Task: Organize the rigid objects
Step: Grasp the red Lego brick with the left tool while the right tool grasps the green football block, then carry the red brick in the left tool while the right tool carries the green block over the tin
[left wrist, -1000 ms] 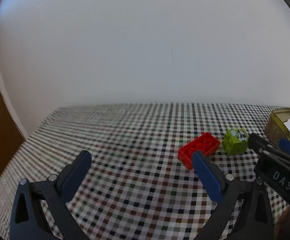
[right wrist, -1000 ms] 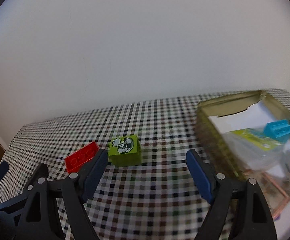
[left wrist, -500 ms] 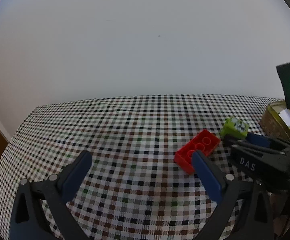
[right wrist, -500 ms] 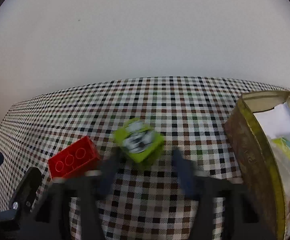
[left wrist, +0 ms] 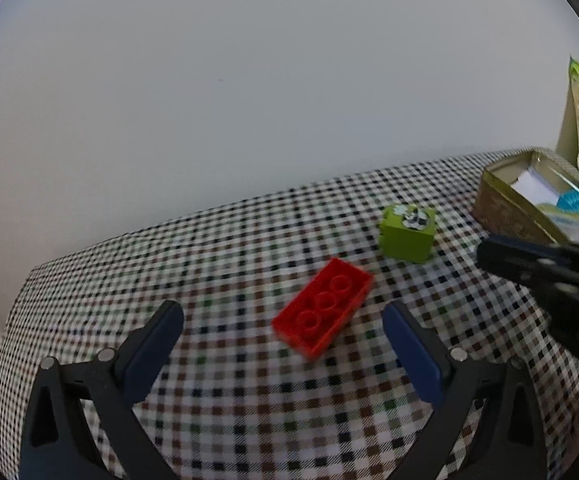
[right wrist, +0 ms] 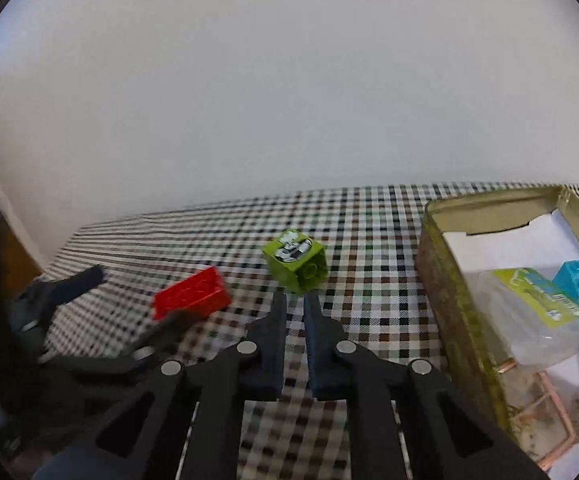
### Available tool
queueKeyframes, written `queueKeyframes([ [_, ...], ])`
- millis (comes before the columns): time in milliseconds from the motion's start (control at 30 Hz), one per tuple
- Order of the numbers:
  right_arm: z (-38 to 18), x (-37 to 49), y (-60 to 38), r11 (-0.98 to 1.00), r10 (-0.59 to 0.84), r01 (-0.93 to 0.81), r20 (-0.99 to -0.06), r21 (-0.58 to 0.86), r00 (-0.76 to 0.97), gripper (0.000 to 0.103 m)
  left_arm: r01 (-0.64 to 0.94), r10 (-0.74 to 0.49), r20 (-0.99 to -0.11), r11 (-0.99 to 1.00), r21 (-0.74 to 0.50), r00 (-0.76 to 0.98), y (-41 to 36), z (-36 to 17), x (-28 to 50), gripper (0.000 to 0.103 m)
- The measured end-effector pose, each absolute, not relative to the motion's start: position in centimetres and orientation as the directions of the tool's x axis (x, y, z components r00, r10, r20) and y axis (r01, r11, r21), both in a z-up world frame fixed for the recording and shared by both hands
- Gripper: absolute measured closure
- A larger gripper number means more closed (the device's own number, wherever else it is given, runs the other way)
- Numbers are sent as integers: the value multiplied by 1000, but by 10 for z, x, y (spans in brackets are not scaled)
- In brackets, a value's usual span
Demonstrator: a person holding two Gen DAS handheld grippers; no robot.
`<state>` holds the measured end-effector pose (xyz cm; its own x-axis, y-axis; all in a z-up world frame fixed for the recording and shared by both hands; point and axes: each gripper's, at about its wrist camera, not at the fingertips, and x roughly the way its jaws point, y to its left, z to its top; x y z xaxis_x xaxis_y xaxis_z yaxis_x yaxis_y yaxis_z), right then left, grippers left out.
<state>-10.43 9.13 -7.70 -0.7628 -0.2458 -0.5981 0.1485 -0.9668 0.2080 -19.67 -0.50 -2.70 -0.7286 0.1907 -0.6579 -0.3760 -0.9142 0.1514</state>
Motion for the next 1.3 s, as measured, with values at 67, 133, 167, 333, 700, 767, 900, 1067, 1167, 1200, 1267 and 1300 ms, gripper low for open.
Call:
queueKeyframes([
  [67,-74,-95,95,-969,-240,154,-587,193,-773,93,-379,174,-666,-909,176,-726,2,-29,-204,2],
  [133,-74,-93,95,-982,-184,117,-589,151,-787,93,-368,153,-671,-910,191,-726,4,-31,-210,4],
  [167,-74,-94,96,-984,-171,108,-585,142,-793,93,-373,157,-681,-910,181,-715,5,-33,-214,6],
  [333,-75,-109,93,-982,-177,90,-633,166,-754,74,-421,179,-747,-895,147,-641,7,-43,-228,26],
  [700,-67,-133,77,-990,-138,125,-624,65,-769,29,-352,184,-771,-934,56,-609,-16,-47,-234,72],
  [767,-71,-137,66,-990,-131,139,-647,39,-751,29,-268,138,-774,-963,42,-618,-30,-48,-237,72],
  [900,-80,-157,51,-986,-108,166,-688,-18,-718,30,-136,41,-773,-989,59,-633,-47,-49,-244,72],
  [1067,-101,-174,53,-987,-96,163,-770,-10,-631,30,-118,-9,-766,-987,111,-643,-46,-49,-240,72],
  [1167,-99,-170,60,-990,-100,141,-766,12,-635,54,-117,-13,-765,-986,116,-644,-43,-49,-241,72],
  [1200,-98,-168,61,-990,-98,141,-767,10,-634,54,-117,-13,-765,-987,115,-644,-44,-47,-240,72],
  [1267,-96,-162,63,-989,-108,144,-765,21,-635,54,-116,-9,-766,-987,108,-642,-45,-47,-239,72],
  [1300,-95,-158,64,-988,-125,148,-762,39,-635,54,-115,-7,-767,-988,105,-642,-35,-46,-240,72],
])
